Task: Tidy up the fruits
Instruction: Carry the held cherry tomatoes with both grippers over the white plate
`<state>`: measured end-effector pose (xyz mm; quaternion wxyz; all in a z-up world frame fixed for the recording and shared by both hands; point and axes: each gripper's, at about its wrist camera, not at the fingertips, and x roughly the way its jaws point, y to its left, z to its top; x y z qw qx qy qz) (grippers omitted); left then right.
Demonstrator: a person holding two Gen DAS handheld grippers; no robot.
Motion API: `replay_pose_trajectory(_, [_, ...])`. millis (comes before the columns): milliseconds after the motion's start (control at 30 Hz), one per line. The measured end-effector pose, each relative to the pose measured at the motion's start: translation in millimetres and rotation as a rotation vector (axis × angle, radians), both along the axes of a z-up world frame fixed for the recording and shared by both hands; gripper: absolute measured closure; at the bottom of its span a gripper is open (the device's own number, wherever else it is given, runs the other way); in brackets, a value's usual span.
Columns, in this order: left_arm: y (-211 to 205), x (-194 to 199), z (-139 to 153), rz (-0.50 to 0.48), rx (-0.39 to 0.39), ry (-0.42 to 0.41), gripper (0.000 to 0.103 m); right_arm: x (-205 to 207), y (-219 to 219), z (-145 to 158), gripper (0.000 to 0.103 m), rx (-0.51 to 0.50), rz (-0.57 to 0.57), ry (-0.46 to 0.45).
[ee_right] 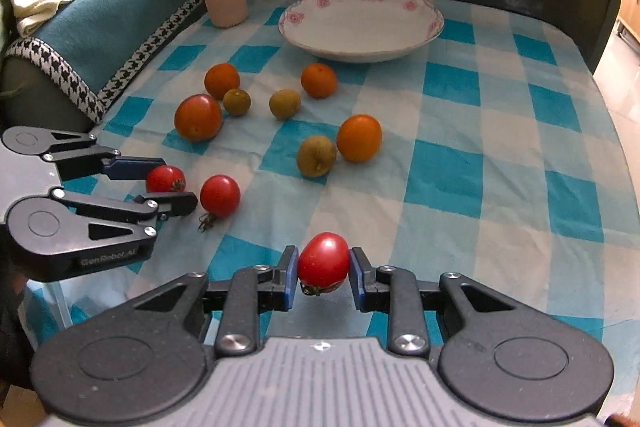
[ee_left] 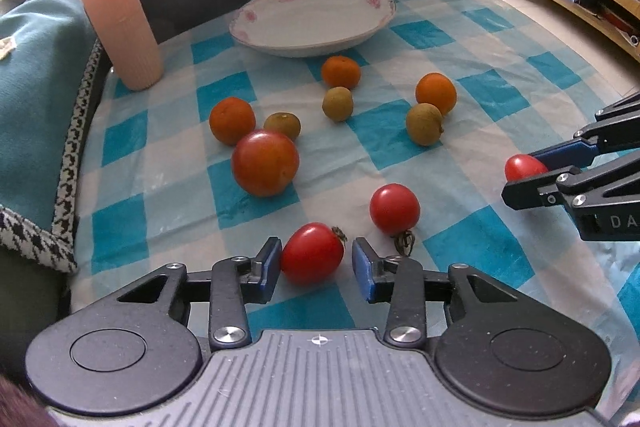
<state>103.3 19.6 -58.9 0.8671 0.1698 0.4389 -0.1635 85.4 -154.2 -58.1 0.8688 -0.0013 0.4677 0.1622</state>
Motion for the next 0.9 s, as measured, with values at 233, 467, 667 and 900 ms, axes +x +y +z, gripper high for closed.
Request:
replay_pose_trajectory(233, [-5, -7, 2, -0.004, 0.005, 0.002, 0.057, -2, 0, 3, 0.061, -0.007, 0.009, -0.016])
replay_pose_trajectory(467, [-6, -1, -1, 0.006, 0.011, 0.000, 0.050, -2, -2, 0, 0.061, -0.011, 0.006, -0.002])
replay_pose_trajectory(667, [-9, 1, -1, 0.001, 0.021, -0.008, 0.053, 1, -3, -4, 0.061, -0.013, 0.005, 0.022])
replay_pose_trajectory(900, [-14, -8, -1, -0.014, 0.037, -0.002, 0.066, 0, -3, -5, 0.061, -0.014, 0.011, 0.024])
